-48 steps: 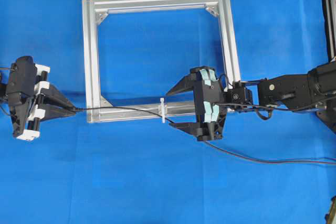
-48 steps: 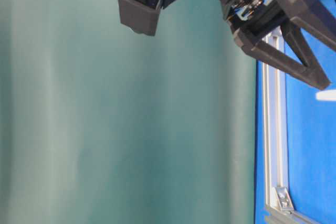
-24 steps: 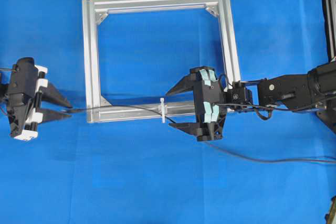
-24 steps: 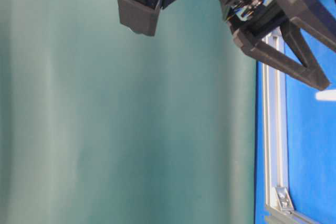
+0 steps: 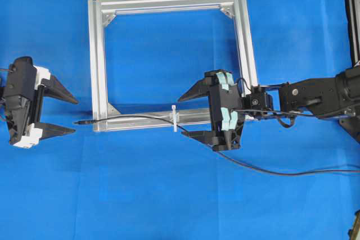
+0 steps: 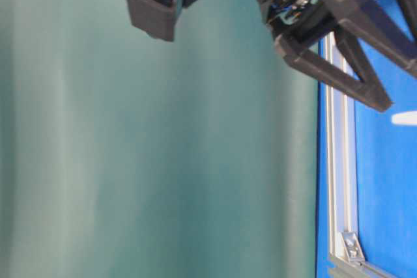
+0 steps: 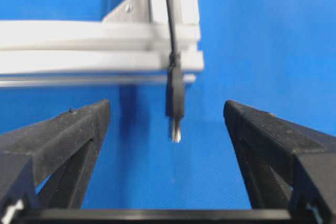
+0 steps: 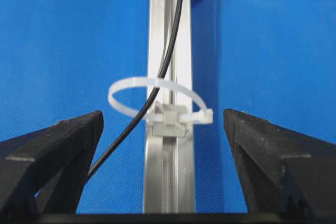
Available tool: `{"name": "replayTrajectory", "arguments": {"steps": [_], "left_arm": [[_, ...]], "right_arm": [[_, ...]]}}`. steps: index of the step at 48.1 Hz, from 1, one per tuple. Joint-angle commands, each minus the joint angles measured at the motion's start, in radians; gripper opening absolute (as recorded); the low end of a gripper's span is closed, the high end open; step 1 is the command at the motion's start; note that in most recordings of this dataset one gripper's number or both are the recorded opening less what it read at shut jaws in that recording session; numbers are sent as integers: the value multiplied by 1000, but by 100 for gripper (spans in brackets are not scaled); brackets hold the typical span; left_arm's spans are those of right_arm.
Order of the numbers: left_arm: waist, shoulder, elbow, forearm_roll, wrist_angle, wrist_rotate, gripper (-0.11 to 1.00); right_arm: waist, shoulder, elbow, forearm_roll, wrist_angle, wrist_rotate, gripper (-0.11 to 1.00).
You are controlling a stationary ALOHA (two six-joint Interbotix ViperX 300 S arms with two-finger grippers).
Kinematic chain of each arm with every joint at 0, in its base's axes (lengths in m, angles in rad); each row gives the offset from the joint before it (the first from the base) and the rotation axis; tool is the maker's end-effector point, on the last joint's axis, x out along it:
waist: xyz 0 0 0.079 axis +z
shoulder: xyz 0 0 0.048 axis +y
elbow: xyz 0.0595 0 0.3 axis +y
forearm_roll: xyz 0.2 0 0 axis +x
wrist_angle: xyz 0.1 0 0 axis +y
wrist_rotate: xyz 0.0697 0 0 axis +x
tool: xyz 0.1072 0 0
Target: Insert the wire through the string loop located in the center.
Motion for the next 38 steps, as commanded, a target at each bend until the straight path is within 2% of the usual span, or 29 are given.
{"name": "replayTrajectory", "arguments": {"steps": [1,21,38], "left_arm": [[9,-51,-26,2,14,0,85],[64,-261,-67,3,179,25,84],[83,-273,-77,3,184,29,84]], "right_arm": [[0,-43,-12,-2,3,-2,83],[-5,-169,-9,-3,77,-18,83],[-5,-199,-2,-3,84,-21,83]]}}
